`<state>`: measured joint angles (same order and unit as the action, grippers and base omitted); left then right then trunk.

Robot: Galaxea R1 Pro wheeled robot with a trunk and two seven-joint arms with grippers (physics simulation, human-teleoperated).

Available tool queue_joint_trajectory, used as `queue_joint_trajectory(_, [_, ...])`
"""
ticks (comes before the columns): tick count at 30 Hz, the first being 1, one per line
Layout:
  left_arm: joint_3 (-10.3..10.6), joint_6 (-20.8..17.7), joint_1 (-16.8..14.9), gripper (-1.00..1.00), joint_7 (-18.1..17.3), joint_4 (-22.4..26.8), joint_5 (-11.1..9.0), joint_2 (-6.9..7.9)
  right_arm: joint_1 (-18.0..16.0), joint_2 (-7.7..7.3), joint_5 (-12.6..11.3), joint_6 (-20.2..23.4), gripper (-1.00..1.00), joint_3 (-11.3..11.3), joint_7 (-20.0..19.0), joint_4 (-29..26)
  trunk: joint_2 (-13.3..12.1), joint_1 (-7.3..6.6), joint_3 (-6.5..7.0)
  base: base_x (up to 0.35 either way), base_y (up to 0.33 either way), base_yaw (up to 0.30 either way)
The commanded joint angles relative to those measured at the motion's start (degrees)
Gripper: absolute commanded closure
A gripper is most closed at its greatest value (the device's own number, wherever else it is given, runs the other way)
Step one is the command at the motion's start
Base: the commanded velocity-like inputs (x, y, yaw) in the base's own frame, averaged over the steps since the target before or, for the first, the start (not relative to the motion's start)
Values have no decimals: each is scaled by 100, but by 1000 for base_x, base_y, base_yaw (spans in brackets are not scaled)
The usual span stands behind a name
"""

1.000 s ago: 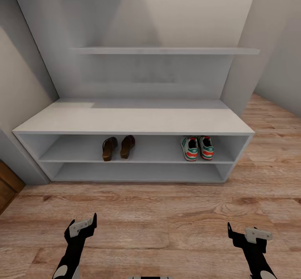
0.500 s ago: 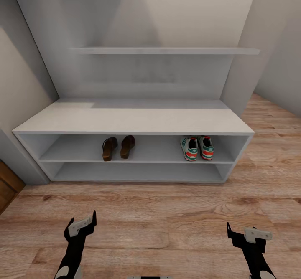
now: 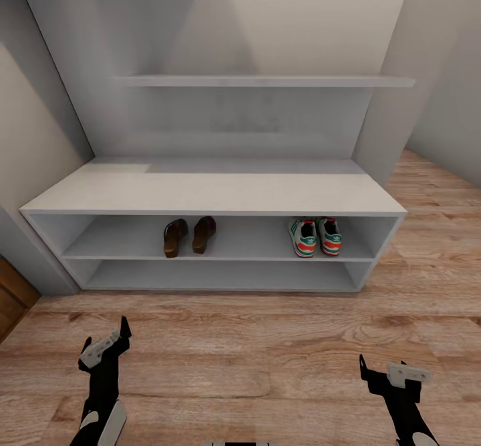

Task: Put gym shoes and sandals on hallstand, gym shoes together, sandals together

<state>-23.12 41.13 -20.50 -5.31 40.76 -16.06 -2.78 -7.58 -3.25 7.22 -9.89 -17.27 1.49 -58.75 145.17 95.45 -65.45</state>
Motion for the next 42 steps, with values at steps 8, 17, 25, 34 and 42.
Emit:
queue_joint_trajectory(8, [-400, 283, -42, -100, -51, 40, -1316, 136, 38, 29, 60, -13, -100, 86, 12, -82, 2, -1, -4, 0, 0, 0])
queue_joint_trajectory(17, [-1321, 322, 47, -100, -27, -59, -2310, 277, 44, 33, 60, -12, -100, 103, 10, -106, 2, -1, -4, 0, 0, 0])
queue_joint_trajectory(25, [-3006, 324, 109, -100, 81, -434, -3567, 439, 46, 34, 63, -11, -100, 110, 18, -90, 2, -1, -4, 0, 0, 0])
queue_joint_trajectory(34, [-3745, 318, 121, -100, 541, -598, -4015, 681, 46, 35, 67, -12, -100, 110, 28, -67, 2, -1, -4, 0, 0, 0])
queue_joint_trajectory(42, [-3927, 317, 132, -100, 951, -638, -4118, 871, 47, 35, 68, -12, -100, 111, 33, -45, 2, -1, -4, 0, 0, 0])
